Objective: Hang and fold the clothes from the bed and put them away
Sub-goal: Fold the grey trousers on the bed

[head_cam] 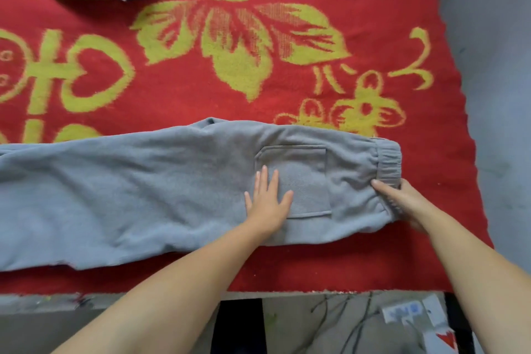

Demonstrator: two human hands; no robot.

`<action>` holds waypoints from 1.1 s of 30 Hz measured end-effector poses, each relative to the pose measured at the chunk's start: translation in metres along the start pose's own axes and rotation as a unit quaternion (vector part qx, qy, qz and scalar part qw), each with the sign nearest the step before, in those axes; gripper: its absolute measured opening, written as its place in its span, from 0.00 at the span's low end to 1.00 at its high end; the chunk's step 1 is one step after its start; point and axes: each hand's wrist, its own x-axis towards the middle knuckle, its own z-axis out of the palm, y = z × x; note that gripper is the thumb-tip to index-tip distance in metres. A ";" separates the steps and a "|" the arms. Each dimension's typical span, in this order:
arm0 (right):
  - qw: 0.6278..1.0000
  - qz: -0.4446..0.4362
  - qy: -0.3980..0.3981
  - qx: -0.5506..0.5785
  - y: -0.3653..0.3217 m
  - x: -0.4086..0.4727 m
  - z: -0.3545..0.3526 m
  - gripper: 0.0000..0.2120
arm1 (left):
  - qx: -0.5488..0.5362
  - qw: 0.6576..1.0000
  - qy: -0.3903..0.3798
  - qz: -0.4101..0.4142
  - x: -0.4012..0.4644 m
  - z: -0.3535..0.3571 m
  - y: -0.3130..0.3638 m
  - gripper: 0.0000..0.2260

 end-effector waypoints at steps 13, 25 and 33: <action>0.947 -0.216 -0.237 0.000 -0.162 -0.121 0.146 0.20 | -0.550 0.825 -0.126 -0.038 -0.047 -0.092 -0.011 0.25; 0.878 -0.237 -0.200 -0.365 -0.101 -0.156 0.368 0.18 | -0.325 0.901 0.252 -0.138 -0.070 -0.199 -0.202 0.21; 0.956 -0.162 0.099 -0.225 -0.078 -0.102 0.257 0.24 | 0.208 0.955 0.210 0.010 -0.061 -0.144 -0.160 0.31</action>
